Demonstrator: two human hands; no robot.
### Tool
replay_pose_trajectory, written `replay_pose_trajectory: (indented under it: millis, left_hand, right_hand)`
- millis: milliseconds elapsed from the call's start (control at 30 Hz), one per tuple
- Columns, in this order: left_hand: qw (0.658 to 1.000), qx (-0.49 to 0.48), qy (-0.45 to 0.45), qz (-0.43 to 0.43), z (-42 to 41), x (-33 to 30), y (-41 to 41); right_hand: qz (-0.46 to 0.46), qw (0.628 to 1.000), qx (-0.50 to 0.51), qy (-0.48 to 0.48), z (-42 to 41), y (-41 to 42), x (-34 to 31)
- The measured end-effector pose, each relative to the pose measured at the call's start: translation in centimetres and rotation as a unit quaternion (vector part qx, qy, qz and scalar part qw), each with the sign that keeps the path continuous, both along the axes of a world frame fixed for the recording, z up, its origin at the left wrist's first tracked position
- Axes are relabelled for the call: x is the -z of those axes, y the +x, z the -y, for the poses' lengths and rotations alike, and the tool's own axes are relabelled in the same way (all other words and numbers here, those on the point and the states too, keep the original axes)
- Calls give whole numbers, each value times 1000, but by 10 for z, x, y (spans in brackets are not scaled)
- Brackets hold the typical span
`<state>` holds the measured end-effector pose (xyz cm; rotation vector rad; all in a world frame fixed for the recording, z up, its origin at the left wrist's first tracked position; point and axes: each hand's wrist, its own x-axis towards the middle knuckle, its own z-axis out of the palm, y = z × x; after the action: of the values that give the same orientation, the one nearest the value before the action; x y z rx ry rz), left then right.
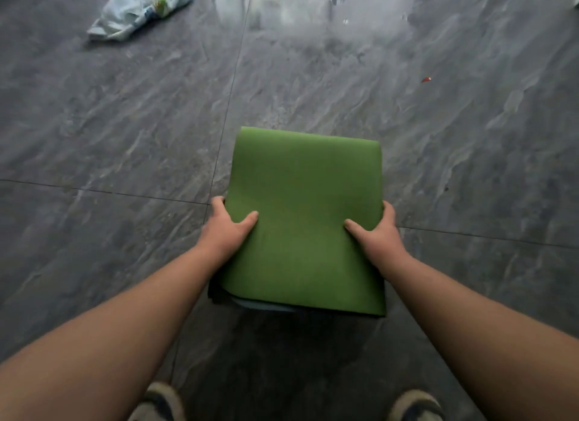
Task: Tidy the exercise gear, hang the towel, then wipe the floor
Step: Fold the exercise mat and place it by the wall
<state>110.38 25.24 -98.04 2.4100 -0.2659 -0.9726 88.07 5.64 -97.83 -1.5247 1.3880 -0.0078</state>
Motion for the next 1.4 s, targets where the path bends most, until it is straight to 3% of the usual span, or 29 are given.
replay_pose_trajectory:
  millis: [233,400,600,800,1100,1400]
  left_hand:
    - [997,-6,-73,24,-11,-176,-21]
    - [989,30,-142,41,-12,-365,-30]
    - [979,64,-162,101,-13,-606,-43]
    - [959,96,-243,111,-13,-765,-67]
    - [900,243,-357,63,21,-879,-137]
    - [816,428,-387,21,109,-916,-298]
  right_hand:
    - [19,999,12,-44,-20,-24,-174]
    - [22,996,-24,-84,-19,-35,-366]
    - [45,989,-25,-141,-32,-53,-613]
    - [78,974,28,-209,-59,-91,-784]
    - [32,907,201,-369,-118,-199,-903]
    - [26,846,387,-366,-155,-357,-929]
